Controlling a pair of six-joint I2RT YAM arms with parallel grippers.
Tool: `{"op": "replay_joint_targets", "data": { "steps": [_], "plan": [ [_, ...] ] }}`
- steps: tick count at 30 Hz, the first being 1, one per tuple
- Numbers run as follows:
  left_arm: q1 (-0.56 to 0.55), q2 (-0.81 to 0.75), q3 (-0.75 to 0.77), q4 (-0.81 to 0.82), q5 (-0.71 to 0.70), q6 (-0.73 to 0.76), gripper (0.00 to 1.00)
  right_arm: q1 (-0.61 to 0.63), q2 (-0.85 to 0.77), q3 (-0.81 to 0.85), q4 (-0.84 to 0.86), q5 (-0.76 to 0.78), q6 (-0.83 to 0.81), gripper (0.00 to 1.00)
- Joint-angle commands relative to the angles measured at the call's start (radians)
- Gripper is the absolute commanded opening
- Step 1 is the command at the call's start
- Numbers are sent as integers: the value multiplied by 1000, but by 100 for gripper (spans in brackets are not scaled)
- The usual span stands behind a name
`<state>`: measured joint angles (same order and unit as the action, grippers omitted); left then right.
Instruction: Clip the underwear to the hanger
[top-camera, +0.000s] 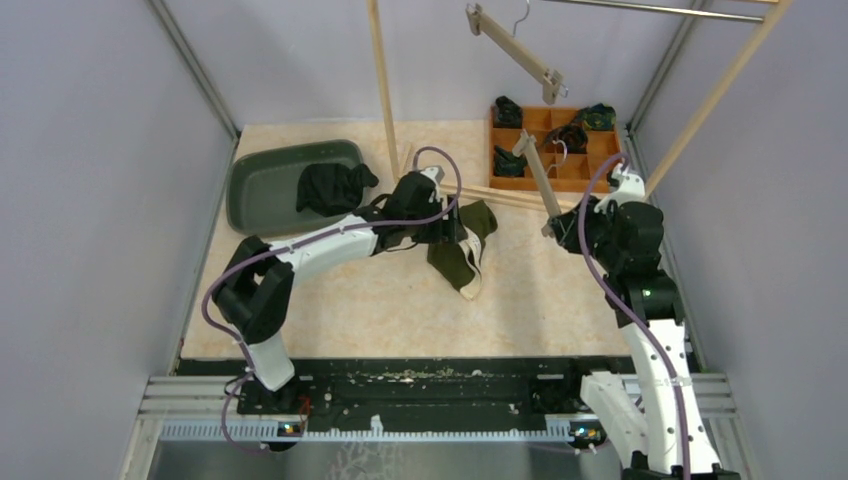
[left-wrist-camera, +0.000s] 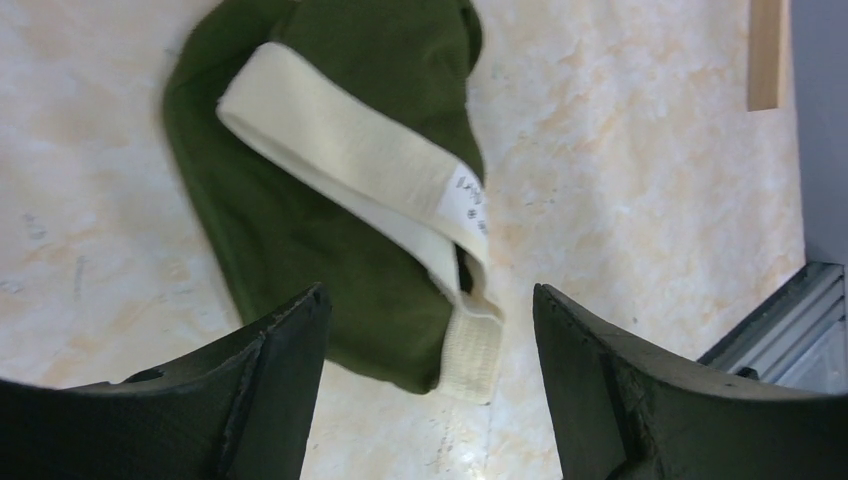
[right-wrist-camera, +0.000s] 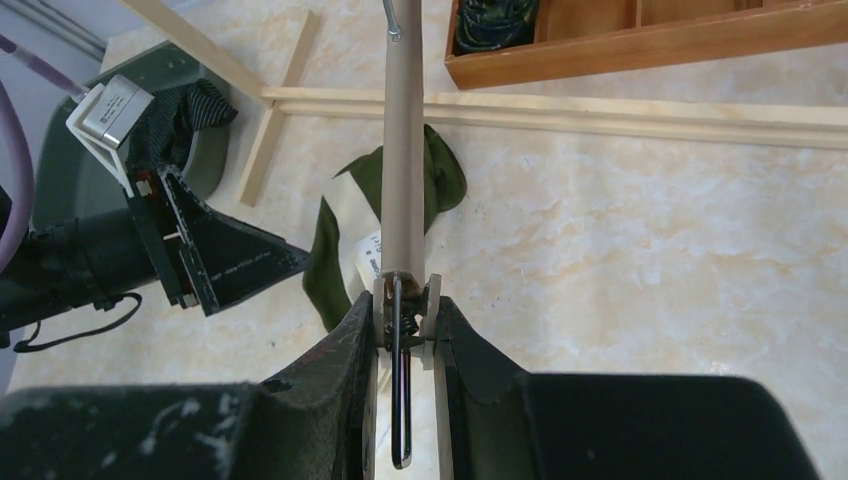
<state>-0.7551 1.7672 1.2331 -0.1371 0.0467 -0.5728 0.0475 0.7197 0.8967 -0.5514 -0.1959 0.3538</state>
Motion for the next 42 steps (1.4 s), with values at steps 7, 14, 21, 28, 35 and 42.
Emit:
{"op": "replay_joint_targets", "data": {
  "steps": [7,14,21,28,35,42],
  "plan": [
    [-92,86,133,-115,15,-73,80,-3,2,-26,156,-9,7,0],
    [-122,133,166,-202,-10,-121,80,-3,-10,-37,154,-4,5,0],
    [-133,134,148,-177,-62,-196,80,-3,-26,-42,147,0,8,0],
    [-139,204,198,-190,-53,-226,80,-3,-50,-39,136,10,13,0],
    [-147,253,226,-185,-62,-249,80,-3,-65,-55,132,20,11,0],
    [-149,293,272,-199,-73,-254,79,-3,-74,-68,136,20,11,0]
  ]
}}
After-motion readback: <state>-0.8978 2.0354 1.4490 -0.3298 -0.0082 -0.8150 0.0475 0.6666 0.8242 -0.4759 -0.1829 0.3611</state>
